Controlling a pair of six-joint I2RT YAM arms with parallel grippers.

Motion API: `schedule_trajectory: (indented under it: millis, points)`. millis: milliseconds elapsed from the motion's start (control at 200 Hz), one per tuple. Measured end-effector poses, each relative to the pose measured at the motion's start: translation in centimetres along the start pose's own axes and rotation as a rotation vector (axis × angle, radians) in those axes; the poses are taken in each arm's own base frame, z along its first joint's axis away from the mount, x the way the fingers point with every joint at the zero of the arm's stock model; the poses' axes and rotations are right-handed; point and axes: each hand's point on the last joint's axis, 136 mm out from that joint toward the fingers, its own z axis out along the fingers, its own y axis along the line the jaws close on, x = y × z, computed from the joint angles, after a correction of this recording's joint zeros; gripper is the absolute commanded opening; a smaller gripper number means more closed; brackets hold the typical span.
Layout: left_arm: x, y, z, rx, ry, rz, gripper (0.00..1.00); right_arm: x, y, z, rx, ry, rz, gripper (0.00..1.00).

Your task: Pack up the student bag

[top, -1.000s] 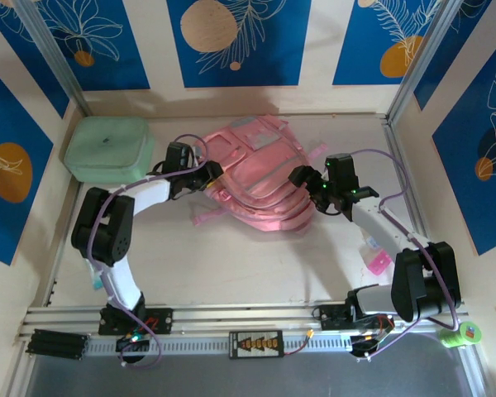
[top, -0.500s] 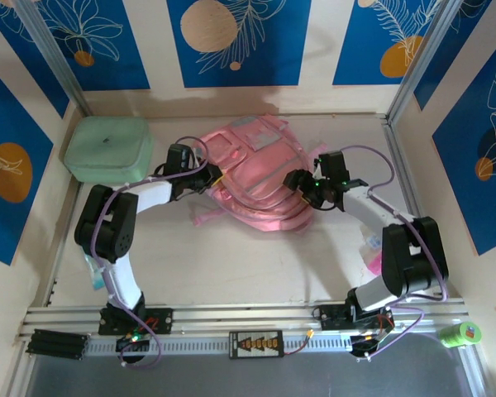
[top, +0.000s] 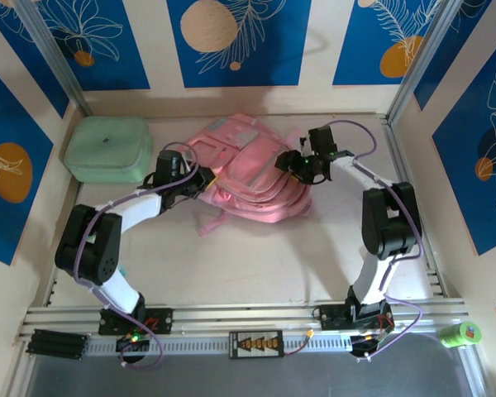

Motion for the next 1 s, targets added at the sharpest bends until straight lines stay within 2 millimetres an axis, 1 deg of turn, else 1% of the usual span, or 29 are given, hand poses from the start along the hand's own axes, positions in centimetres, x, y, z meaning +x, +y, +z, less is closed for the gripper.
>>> schedule_trajectory:
  millis: [60,95,160,230,295,340,375,455,520,570,630,670,730,855,910,1000]
  points:
    - [0.1,0.0,0.0,0.0,-0.001,-0.016,0.0,-0.9,0.4,0.4,-0.005,-0.001,-0.017,0.61]
    - [0.1,-0.1,0.1,0.004,-0.003,-0.022,0.0,-1.3,0.5,0.4,-0.006,-0.005,-0.024,0.64]
    - [0.0,-0.5,0.1,0.016,-0.006,-0.03,0.0,-1.5,0.5,0.2,0.002,-0.005,-0.032,0.72]
    - [0.0,-0.8,0.2,0.023,-0.012,-0.037,0.0,-1.6,-0.1,-0.3,0.036,-0.007,-0.021,0.75]
    - [-0.1,-0.8,0.2,0.022,-0.019,-0.046,0.0,-1.3,-0.7,-1.2,0.081,-0.003,-0.001,0.77]
    - [-0.1,-0.8,0.2,0.02,-0.023,-0.05,0.0,-1.0,-0.9,-2.3,0.11,-0.003,0.008,0.78]
    - [-0.1,-0.8,0.3,0.021,-0.026,-0.052,0.0,-0.8,-0.7,-3.4,0.124,-0.012,0.006,0.78]
    - [-0.2,-1.0,0.3,0.027,-0.03,-0.055,0.0,-0.4,0.4,-6.4,0.137,-0.052,-0.016,0.78]
    - [-0.3,-1.1,0.3,0.031,-0.034,-0.064,0.0,0.4,2.2,-8.8,0.13,-0.086,-0.052,0.77]
    - [-0.3,-1.2,0.3,0.034,-0.035,-0.068,0.0,1.4,3.8,-9.9,0.113,-0.1,-0.084,0.76]
    - [-0.3,-1.2,0.3,0.033,-0.034,-0.067,0.0,3.0,5.7,-10.4,0.093,-0.097,-0.116,0.74]
    - [-0.2,-1.1,0.3,0.028,-0.036,-0.067,0.0,4.3,6.8,-10.2,0.08,-0.08,-0.132,0.73]
    - [0.0,-0.9,0.4,0.016,-0.036,-0.065,0.0,6.2,7.8,-9.3,0.071,-0.044,-0.144,0.71]
    - [0.7,-1.2,0.7,0.003,-0.028,-0.06,0.0,10.4,9.3,-6.0,0.064,0.058,-0.149,0.62]
    - [1.1,-1.5,0.9,0.004,-0.023,-0.052,0.0,11.6,9.9,-4.5,0.062,0.088,-0.15,0.59]
    - [2.0,-2.3,1.4,0.009,-0.006,-0.04,0.0,13.5,10.5,-2.4,0.072,0.119,-0.16,0.5]
